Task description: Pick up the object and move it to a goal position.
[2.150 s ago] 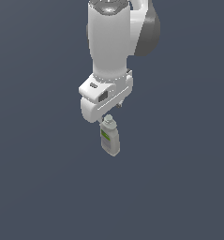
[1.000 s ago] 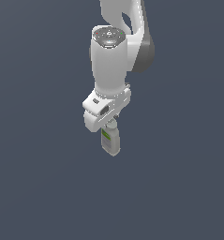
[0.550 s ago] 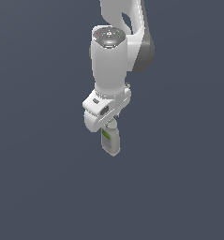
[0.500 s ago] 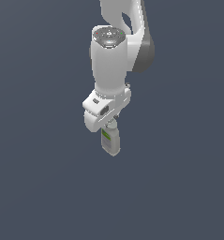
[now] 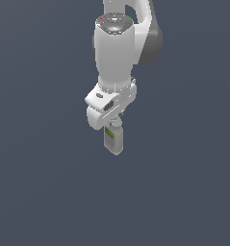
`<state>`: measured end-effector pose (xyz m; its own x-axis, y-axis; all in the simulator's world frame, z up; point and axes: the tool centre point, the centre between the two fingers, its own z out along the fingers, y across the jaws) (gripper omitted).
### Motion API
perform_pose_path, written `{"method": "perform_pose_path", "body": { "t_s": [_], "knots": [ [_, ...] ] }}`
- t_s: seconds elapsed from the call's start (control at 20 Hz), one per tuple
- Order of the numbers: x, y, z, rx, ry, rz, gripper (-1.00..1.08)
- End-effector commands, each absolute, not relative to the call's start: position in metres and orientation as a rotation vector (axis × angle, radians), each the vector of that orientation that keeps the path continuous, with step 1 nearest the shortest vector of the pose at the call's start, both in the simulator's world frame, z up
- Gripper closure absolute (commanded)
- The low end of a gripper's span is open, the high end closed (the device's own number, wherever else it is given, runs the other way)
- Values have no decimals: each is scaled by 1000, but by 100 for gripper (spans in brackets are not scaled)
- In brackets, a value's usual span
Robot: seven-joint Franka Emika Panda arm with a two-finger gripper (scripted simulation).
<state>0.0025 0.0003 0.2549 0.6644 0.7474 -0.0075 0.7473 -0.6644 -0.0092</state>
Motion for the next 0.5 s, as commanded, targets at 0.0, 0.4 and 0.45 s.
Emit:
{"method": "perform_pose_path", "body": {
  "t_s": [0.0,0.4,0.45],
  "knots": [
    [3,3,279,-2866,-1288,-4,108],
    [-6,16,354,-2866,-1288,-2,108],
    [-8,18,365,-2866,-1288,-2,108]
  ]
}}
